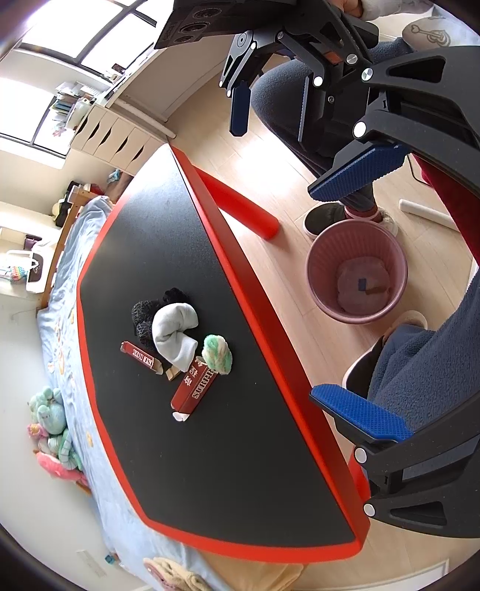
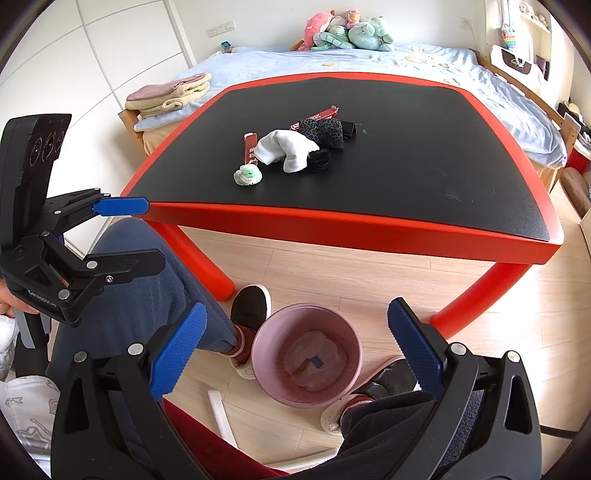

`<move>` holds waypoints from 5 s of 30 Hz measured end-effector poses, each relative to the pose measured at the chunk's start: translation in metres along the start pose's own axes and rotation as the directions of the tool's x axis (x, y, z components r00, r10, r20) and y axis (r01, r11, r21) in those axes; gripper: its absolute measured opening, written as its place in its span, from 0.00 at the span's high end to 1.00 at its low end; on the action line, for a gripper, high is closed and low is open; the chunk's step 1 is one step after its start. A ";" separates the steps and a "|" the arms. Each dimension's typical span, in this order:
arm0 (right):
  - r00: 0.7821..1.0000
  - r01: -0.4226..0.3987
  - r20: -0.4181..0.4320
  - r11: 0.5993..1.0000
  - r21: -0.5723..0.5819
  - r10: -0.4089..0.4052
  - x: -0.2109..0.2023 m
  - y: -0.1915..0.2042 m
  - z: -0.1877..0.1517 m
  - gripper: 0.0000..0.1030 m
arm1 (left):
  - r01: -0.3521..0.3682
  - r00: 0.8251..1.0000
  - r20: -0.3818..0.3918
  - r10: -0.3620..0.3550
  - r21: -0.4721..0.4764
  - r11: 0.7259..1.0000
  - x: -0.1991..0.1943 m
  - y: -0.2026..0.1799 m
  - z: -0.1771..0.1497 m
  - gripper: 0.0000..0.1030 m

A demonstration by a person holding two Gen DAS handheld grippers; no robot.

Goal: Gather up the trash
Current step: 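Move both tools back toward the remaining items on the table, then grasp the green-white fuzzy ball with the left tool while the right tool grasps a black sock, then carry both held items over the pink wastebasket and open both tools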

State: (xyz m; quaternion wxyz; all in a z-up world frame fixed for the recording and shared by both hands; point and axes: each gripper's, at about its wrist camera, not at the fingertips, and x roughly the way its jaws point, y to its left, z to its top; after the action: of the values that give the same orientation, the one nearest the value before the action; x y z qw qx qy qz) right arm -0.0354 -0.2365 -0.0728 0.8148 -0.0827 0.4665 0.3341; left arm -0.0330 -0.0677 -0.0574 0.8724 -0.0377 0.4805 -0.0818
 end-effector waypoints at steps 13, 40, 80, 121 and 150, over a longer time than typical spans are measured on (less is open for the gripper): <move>1.000 0.000 0.007 1.000 -0.011 0.000 -0.001 -0.001 0.010 0.06 | -0.018 1.000 0.004 0.018 -0.012 1.000 -0.001 0.010 0.007 0.07; 1.000 0.000 0.013 0.992 -0.123 0.002 0.066 -0.035 0.105 0.06 | -0.055 0.998 -0.026 0.053 -0.090 0.994 0.054 0.054 0.057 0.08; 0.998 -0.059 -0.010 0.979 -0.196 0.059 0.123 -0.036 0.132 0.79 | -0.037 0.998 -0.048 0.033 -0.089 0.995 0.077 0.064 0.064 0.73; 0.999 -0.014 0.051 0.996 -0.093 0.019 -0.020 -0.006 0.031 0.80 | 0.076 0.997 0.001 -0.077 0.073 0.994 0.008 -0.007 0.031 0.73; 1.000 -0.016 0.024 0.999 -0.030 0.017 -0.022 -0.001 -0.009 0.13 | 0.095 0.995 0.000 -0.095 0.086 0.992 0.005 -0.028 0.006 0.13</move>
State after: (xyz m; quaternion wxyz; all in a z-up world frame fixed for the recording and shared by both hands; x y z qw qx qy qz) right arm -0.0488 -0.2513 -0.0604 0.8163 -0.0870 0.4521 0.3489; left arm -0.0282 -0.0962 -0.0546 0.8692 -0.0230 0.4725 -0.1438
